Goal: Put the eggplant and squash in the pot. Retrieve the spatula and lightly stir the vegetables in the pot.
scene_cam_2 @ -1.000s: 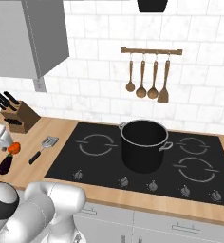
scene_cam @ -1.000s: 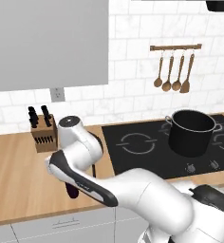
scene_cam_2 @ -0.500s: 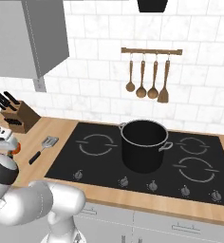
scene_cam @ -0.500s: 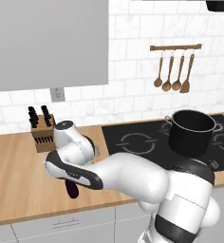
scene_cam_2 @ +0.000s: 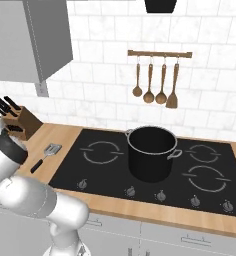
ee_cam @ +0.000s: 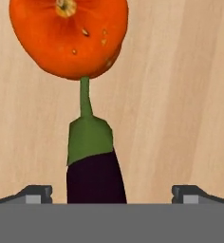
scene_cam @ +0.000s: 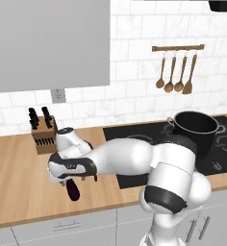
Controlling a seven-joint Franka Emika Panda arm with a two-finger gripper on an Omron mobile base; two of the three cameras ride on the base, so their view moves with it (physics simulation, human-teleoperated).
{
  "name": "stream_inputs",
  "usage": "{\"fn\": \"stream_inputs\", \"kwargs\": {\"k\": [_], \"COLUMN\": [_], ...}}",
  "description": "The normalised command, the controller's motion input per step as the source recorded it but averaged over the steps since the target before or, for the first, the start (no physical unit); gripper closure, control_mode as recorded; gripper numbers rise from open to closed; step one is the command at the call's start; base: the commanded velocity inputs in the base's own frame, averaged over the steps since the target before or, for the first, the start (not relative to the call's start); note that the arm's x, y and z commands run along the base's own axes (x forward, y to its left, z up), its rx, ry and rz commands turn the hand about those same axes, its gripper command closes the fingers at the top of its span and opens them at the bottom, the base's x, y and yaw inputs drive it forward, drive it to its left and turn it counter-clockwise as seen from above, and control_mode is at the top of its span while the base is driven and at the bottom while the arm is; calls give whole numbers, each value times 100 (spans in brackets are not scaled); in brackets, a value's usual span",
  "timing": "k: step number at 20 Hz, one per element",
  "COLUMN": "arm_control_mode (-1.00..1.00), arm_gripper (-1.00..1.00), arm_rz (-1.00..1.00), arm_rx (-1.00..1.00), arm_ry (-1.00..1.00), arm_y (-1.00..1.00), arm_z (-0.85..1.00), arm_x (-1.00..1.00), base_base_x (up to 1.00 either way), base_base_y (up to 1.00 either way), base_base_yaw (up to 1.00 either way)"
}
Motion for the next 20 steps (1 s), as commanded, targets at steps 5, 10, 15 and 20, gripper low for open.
{"fn": "stream_inputs", "kwargs": {"k": [5,10,15,20], "arm_control_mode": [-100,-100,-100,-100], "arm_gripper": [-100,100,100,100], "arm_rz": [0,-1,-6,-3], "arm_rx": [-3,-4,-1,0], "arm_ry": [6,4,-2,-18], "arm_y": [12,13,-8,-36], "arm_z": [-35,-31,5,60], "arm_x": [10,0,-10,-48], "base_base_x": [0,0,0,0], "base_base_y": [0,0,0,0], "base_base_yaw": [0,0,0,0]}}
